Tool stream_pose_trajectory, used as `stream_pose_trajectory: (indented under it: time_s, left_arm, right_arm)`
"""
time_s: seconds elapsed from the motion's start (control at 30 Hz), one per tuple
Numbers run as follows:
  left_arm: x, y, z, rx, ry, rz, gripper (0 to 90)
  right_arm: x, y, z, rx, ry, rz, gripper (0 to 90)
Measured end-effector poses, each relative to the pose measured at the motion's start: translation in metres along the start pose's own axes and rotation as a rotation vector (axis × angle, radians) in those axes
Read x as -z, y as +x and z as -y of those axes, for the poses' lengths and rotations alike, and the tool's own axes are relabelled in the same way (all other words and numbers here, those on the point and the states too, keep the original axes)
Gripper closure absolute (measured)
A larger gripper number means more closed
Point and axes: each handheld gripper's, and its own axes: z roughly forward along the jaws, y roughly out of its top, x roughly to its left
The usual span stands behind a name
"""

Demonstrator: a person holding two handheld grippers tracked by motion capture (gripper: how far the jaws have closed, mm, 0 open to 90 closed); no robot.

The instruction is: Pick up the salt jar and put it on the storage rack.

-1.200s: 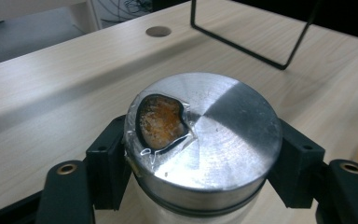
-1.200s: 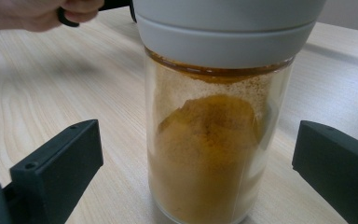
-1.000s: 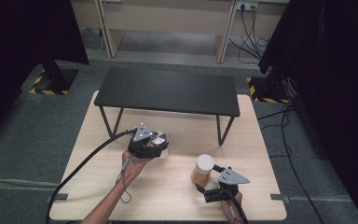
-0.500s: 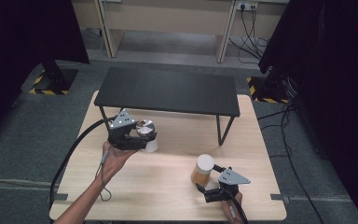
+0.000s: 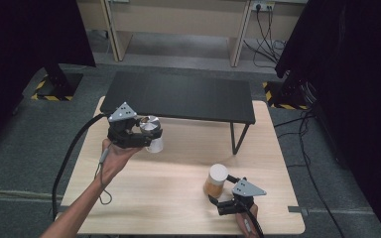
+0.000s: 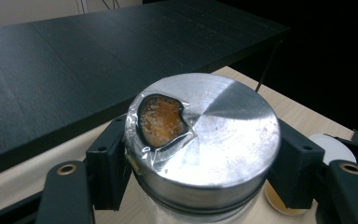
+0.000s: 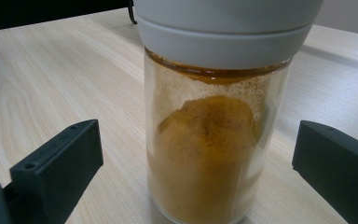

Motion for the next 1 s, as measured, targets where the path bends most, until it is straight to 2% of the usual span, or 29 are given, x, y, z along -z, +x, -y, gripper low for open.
stream_pose_trajectory:
  time_s: [0.17, 0.33, 0.5, 0.8, 1.0]
  left_arm:
    - [0.001, 0.005, -0.020, 0.000, 0.009, -0.021, 31.7]
    - [0.001, 0.008, -0.044, -0.013, 0.025, -0.060, 31.7]
    - [-0.003, 0.013, -0.059, 0.004, 0.004, -0.093, 31.7]
    - [-0.022, 0.024, -0.086, 0.041, -0.004, -0.168, 31.8]
    - [-0.037, 0.031, -0.099, 0.051, 0.013, -0.214, 31.7]
  right_arm:
    - [0.000, 0.000, 0.000, -0.002, -0.001, 0.001, 1.5]
    - [0.000, 0.000, 0.000, -0.001, -0.002, 0.001, 1.5]
    - [0.000, 0.000, 0.000, -0.003, -0.002, 0.001, 1.5]
    - [0.000, 0.000, 0.000, -0.003, -0.002, 0.000, 1.5]
    - [0.000, -0.001, 0.001, -0.005, -0.004, -0.004, 1.5]
